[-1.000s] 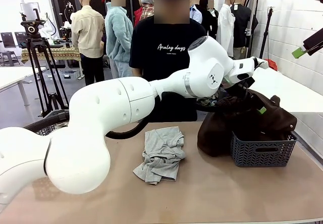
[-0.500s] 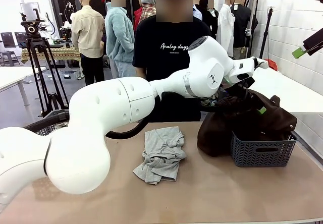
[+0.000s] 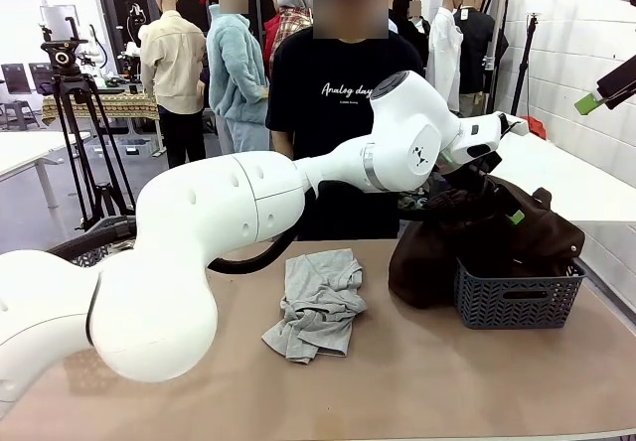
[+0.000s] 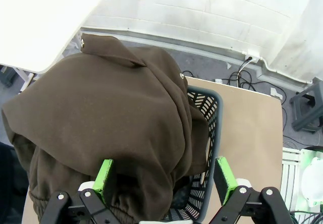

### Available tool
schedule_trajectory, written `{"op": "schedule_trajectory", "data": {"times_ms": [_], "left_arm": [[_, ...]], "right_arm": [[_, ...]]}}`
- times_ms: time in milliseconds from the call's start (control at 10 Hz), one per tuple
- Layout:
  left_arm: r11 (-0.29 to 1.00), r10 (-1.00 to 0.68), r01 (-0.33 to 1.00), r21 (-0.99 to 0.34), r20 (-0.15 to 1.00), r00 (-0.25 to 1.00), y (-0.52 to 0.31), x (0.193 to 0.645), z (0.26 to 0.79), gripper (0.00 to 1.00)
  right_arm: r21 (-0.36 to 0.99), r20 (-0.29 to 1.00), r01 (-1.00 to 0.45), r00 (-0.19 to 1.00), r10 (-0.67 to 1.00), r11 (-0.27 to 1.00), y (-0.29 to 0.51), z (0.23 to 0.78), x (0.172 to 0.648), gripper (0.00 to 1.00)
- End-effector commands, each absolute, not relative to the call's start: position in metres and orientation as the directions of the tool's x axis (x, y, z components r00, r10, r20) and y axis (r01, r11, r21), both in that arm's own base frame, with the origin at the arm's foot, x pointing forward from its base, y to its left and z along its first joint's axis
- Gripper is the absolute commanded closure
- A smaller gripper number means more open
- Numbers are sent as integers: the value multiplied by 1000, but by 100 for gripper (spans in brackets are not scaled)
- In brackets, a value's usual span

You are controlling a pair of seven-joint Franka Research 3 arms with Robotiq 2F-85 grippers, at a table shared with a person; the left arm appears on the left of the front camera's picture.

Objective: Sort the tops and bottoms.
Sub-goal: Sort the clothes according to human instructions, then lift clothes from the center of the table with your right hand.

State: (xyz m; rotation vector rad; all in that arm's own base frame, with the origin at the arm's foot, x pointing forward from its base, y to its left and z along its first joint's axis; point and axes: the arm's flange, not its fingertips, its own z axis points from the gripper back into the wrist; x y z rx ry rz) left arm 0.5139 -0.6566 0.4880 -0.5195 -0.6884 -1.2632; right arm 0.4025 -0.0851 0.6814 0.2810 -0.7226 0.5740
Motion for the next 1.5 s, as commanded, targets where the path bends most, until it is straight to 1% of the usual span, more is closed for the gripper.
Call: {"op": "schedule_trajectory", "data": {"times_ms": [0,1100,1200,1300,1400], "left_arm": [[231,-678,973,26,721,142,-656,515,489,0],[235,-679,972,17,719,152,-657,514,488,0],[239,-755,966,102,645,118,-645,486,511,0],[240,-798,960,141,591,113,-634,469,524,0],[223,-827,963,152,553,104,-614,449,540,0]], "right_arm": [[49,691,-583,606,394,811,-84,680,403,0],[49,691,-583,606,394,811,-84,680,403,0],[49,691,-583,606,394,811,-84,680,403,0],[49,691,-583,606,394,811,-84,680,403,0],[49,691,-583,606,394,811,-84,680,403,0]]}}
